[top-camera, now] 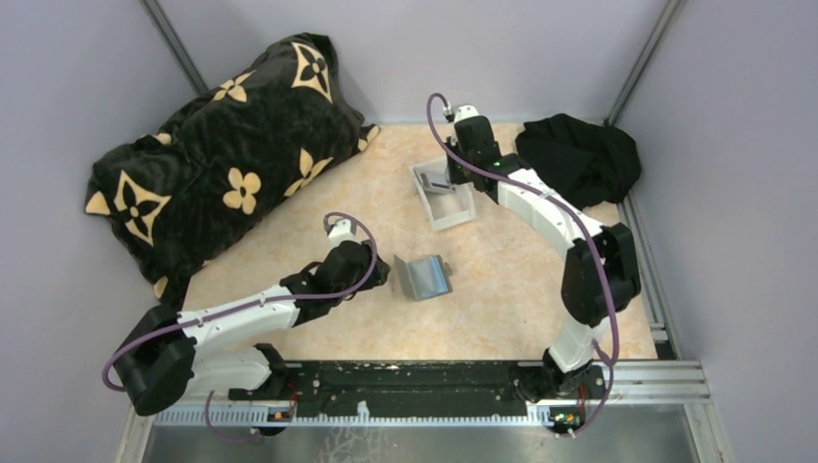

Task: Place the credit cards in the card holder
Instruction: Pick up the credit card from the storage box.

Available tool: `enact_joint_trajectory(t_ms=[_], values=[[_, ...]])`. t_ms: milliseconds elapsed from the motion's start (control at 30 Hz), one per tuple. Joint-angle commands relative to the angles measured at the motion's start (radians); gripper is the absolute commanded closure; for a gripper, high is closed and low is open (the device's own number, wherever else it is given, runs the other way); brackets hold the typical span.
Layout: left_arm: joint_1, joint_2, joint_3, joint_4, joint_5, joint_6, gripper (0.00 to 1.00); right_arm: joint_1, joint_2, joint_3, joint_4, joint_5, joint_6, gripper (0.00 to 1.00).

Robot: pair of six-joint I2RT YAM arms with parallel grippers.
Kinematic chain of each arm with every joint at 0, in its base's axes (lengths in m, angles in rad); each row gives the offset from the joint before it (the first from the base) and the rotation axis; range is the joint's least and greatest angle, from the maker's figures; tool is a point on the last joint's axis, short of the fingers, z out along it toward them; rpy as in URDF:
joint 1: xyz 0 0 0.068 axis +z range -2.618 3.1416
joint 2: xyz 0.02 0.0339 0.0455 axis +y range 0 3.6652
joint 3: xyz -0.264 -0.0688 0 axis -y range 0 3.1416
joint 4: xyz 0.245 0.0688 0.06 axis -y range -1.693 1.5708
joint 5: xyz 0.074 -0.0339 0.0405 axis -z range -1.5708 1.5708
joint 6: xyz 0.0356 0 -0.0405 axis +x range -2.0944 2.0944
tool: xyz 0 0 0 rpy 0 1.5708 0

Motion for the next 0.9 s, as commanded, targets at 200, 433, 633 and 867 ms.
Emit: enact_joint_trajectory(t_ms=[200,433,633,867], values=[[0.032,-0.088,0.002,0.254,0.085,0.224,0.34,0.086,-0.298,-0.215,0.016,-0.229,0.108,1.00],[0.093,-0.167,-0.089,0.463,0.209,0.323,0.25,0.107,-0.439,-0.367,0.029,-0.411,0.173,1.00],[0.186,-0.180,-0.135,0.567,0.404,0.351,0.23,0.109,-0.502,-0.452,0.056,-0.575,0.210,1.00],[0.252,-0.131,-0.143,0.658,0.665,0.360,0.24,0.109,-0.476,-0.475,0.111,-0.737,0.243,1.00]])
